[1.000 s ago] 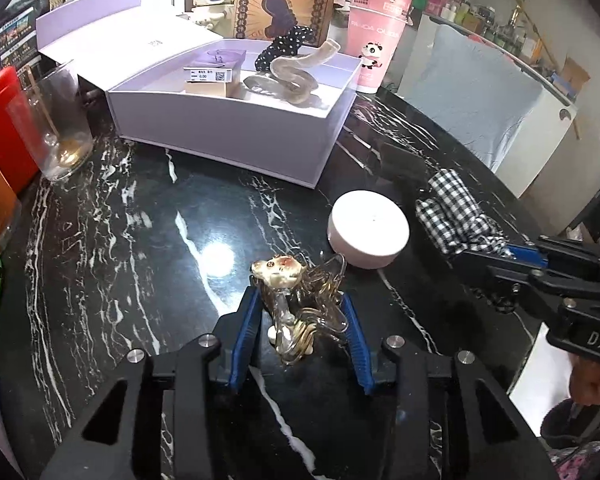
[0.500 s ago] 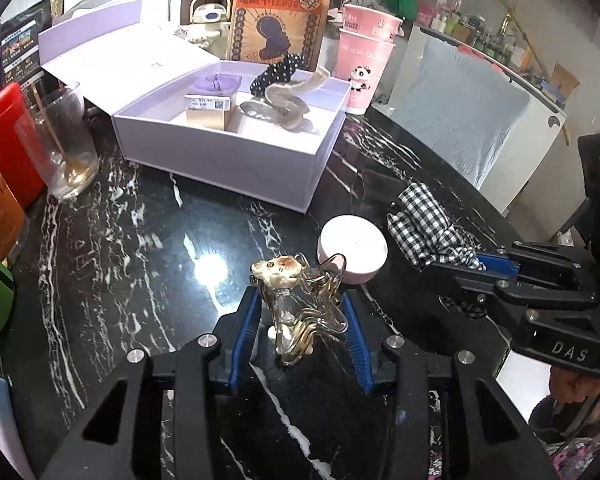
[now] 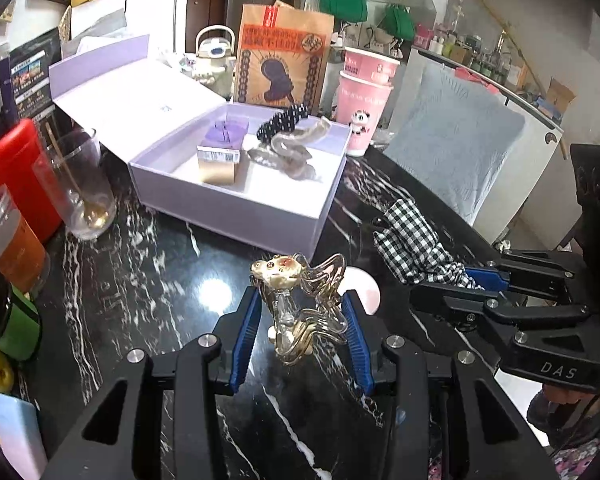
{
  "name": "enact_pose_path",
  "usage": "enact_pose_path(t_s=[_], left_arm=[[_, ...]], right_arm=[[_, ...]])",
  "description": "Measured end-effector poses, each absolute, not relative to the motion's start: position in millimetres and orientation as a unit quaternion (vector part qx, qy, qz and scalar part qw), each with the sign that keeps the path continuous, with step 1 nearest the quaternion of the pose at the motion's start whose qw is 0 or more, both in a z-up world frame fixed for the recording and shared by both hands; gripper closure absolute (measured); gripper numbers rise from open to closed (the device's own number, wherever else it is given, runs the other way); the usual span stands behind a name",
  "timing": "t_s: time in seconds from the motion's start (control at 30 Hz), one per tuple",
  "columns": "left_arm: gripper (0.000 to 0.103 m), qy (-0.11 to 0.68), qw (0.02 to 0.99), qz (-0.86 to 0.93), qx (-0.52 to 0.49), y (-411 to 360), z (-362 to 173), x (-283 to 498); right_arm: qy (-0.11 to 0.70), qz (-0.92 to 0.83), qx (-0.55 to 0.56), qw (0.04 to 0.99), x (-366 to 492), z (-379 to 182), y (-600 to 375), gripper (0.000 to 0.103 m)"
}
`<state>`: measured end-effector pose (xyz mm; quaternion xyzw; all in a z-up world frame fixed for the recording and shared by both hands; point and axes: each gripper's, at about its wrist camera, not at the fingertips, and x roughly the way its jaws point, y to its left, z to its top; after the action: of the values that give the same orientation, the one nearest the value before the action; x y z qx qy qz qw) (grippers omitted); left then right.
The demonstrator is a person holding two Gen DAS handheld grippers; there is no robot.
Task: Organize rigid objects
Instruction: 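Lift the gold hair clip with the left tool while the right tool lifts the gingham scrunchie, then carry the gold clip with the left tool while the right tool carries the gingham scrunchie into the box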
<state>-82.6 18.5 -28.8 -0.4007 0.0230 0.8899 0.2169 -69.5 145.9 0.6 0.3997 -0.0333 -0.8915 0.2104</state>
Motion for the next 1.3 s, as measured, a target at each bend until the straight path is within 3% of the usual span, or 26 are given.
enact_pose_path(t_s=[0.67,1.3], left_arm=[[0.062,0.017,0.234,0.902,-0.363,21,7,-120],[0.062,0.029,0.252,0.898,-0.359,35,17,-187]], right_arm=[[-0.036,-0.899,0.363,0.244,-108,45,148,0.083],[-0.041,-0.905,0.354,0.231,-174,51,165,0.083]])
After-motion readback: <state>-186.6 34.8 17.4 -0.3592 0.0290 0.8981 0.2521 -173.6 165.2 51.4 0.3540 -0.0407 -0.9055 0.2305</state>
